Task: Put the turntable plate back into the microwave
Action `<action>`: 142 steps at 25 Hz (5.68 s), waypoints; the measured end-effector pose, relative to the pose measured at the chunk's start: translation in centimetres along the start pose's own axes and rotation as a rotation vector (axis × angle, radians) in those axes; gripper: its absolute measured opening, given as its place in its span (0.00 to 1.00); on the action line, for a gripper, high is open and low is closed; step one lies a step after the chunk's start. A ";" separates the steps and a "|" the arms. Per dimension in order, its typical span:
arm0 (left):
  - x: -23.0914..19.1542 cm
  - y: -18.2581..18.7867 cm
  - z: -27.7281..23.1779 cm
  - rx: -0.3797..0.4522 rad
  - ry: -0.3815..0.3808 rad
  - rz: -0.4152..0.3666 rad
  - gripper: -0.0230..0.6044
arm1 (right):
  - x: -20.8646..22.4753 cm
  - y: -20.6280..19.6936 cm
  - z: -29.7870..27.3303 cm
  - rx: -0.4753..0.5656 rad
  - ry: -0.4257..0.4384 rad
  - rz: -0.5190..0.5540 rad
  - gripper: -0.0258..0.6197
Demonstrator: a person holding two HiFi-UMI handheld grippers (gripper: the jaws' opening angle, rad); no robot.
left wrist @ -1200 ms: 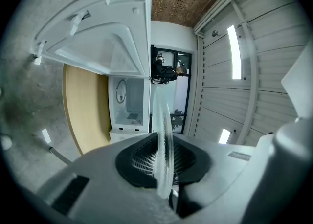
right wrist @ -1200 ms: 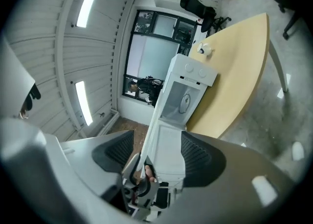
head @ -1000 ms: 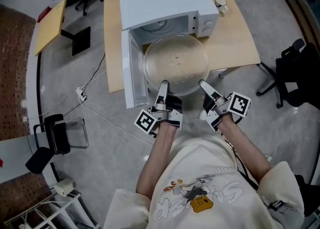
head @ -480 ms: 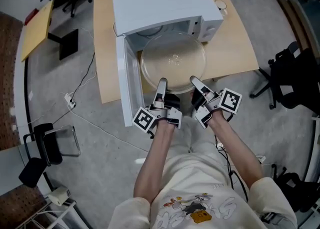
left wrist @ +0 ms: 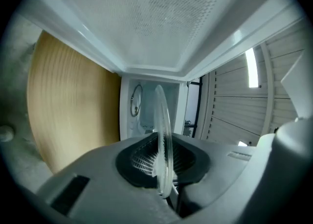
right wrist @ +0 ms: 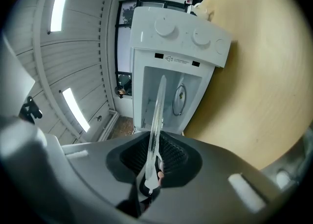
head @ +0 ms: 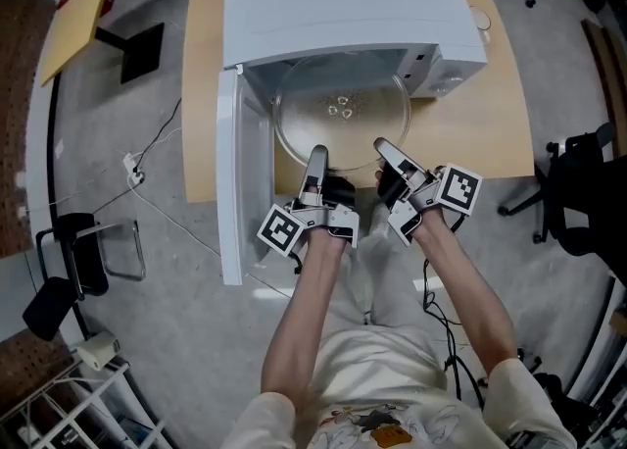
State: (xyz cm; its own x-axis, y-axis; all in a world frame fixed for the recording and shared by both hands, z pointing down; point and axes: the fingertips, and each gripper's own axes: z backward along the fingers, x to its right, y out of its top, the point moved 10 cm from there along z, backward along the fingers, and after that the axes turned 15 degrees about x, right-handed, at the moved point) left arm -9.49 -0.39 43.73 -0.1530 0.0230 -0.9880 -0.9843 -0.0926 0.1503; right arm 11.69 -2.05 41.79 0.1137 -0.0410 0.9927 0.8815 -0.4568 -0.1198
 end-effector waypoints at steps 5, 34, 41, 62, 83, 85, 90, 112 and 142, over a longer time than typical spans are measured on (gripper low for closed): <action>-1.6 -0.1 -0.6 0.036 0.000 0.001 0.09 | 1.2 0.9 -1.1 -0.019 0.006 -0.008 0.12; -8.5 2.4 -14.6 0.034 0.136 -0.053 0.08 | 8.5 2.7 -11.0 -0.028 -0.091 -0.057 0.17; -8.3 2.5 -15.5 0.013 0.085 -0.057 0.19 | 8.5 3.1 -12.4 0.036 -0.112 -0.119 0.11; -7.9 1.7 -16.5 -0.027 0.163 -0.208 0.08 | 6.5 4.5 -13.6 0.069 -0.202 0.018 0.17; -6.7 2.8 -16.0 0.033 0.230 -0.187 0.22 | 6.7 3.2 -13.6 -0.007 -0.210 0.006 0.15; -6.5 2.6 -16.3 0.002 0.251 -0.206 0.22 | 6.7 3.3 -13.5 0.002 -0.213 0.002 0.15; -5.8 2.2 -15.7 -0.046 0.282 -0.231 0.22 | 7.2 3.4 -13.3 0.012 -0.228 -0.013 0.15; -5.2 3.6 -15.6 0.015 0.262 -0.225 0.17 | 7.1 3.4 -13.0 0.015 -0.243 -0.031 0.14; 4.9 -2.1 -6.6 -0.535 0.113 -1.301 0.03 | -2.5 0.0 -6.6 -0.126 -0.224 0.703 0.05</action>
State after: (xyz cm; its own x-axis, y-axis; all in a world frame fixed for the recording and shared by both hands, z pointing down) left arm -7.57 -6.62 38.35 0.8592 0.3076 -0.4089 -0.2583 -0.4292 -0.8655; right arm 8.39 -7.86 39.41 0.7336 -0.1854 0.6538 0.5086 -0.4885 -0.7091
